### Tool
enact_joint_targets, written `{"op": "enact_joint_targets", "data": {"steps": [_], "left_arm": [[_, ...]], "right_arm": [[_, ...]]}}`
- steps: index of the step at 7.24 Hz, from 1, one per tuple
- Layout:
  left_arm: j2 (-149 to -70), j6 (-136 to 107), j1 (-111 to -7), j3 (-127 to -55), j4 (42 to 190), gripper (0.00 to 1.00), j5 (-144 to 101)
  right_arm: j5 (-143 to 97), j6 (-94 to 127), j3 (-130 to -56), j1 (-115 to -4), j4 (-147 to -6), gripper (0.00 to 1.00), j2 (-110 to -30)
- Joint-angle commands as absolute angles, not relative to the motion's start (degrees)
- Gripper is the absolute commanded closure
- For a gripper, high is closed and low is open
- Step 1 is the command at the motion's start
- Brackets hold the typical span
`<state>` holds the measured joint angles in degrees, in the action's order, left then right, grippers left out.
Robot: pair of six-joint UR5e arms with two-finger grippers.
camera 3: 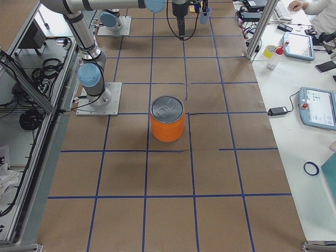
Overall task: Flip cup
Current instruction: 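Turn the cup opening-up with the left gripper and carry it toward the wooden board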
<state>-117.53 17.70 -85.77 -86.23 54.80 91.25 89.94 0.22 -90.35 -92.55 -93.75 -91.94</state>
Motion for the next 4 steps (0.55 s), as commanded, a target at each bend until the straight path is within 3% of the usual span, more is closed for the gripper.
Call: {"op": "enact_joint_targets", "data": {"steps": [1, 4], "left_arm": [[-118.3, 19.33, -85.43, -87.71, 51.6, 1.0, 92.37], [-118.04, 19.34, -85.34, -91.57, 47.21, 1.0, 92.55]], "right_arm": [[89.91, 0.35, -90.35, -92.55, -93.52, 0.0, -91.93], [89.91, 0.44, -90.44, -92.55, -93.51, 0.0, -91.93]]}}
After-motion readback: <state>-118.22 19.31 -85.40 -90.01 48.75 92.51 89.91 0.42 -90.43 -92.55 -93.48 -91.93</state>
